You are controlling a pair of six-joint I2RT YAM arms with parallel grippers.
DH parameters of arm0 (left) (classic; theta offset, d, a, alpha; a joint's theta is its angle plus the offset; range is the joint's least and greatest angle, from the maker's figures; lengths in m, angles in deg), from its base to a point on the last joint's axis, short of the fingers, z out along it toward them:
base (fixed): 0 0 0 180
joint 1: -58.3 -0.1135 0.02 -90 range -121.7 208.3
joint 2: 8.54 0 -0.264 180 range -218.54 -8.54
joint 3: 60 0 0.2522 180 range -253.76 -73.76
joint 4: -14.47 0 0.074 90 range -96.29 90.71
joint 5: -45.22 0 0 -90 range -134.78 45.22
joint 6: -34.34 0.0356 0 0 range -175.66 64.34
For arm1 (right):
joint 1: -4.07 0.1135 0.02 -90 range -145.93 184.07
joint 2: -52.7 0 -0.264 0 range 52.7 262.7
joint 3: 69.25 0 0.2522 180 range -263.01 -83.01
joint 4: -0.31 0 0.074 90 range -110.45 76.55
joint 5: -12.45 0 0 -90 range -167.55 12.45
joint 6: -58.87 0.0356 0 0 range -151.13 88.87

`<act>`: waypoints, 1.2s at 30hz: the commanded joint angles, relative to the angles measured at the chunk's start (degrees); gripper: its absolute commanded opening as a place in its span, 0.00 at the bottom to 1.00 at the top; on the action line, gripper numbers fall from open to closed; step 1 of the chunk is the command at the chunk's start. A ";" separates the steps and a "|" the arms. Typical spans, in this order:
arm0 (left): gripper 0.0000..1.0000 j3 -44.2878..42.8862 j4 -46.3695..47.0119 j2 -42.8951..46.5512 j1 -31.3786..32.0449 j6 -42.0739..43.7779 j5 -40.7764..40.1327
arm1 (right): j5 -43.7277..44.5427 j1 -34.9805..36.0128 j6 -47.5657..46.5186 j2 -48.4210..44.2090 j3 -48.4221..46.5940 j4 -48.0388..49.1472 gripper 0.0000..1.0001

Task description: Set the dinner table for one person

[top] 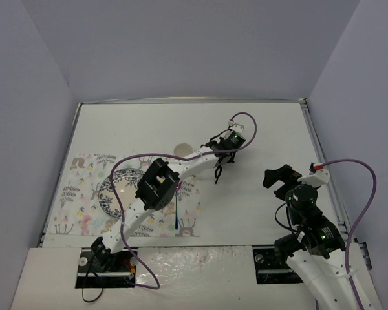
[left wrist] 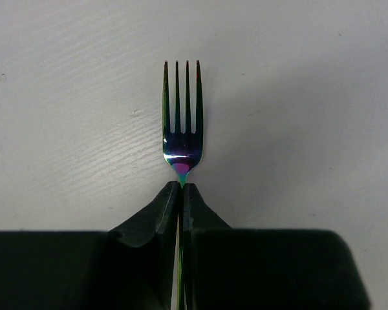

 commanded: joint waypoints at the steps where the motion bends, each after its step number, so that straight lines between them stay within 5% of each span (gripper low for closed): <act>1: 0.00 -0.55 3.49 13.37 -0.46 3.66 0.66 | -0.48 -0.23 -0.74 -1.55 -0.60 2.65 0.94; 13: 0.00 -1.01 -7.93 31.66 -3.56 9.29 -2.87 | -5.65 -0.21 -5.42 0.38 -5.33 3.15 0.94; 20: 0.00 19.77 -8.41 50.06 -13.82 9.85 -2.66 | -13.11 -0.23 -8.05 5.66 -7.21 6.77 0.95; 28: 0.00 51.15 -3.62 73.75 -34.22 17.82 -1.10 | -20.87 -0.23 -9.54 9.19 -5.61 12.89 0.95; 36: 0.00 65.96 -0.46 84.77 -51.72 29.43 5.86 | -28.20 -0.20 -8.93 12.32 -1.98 19.65 0.95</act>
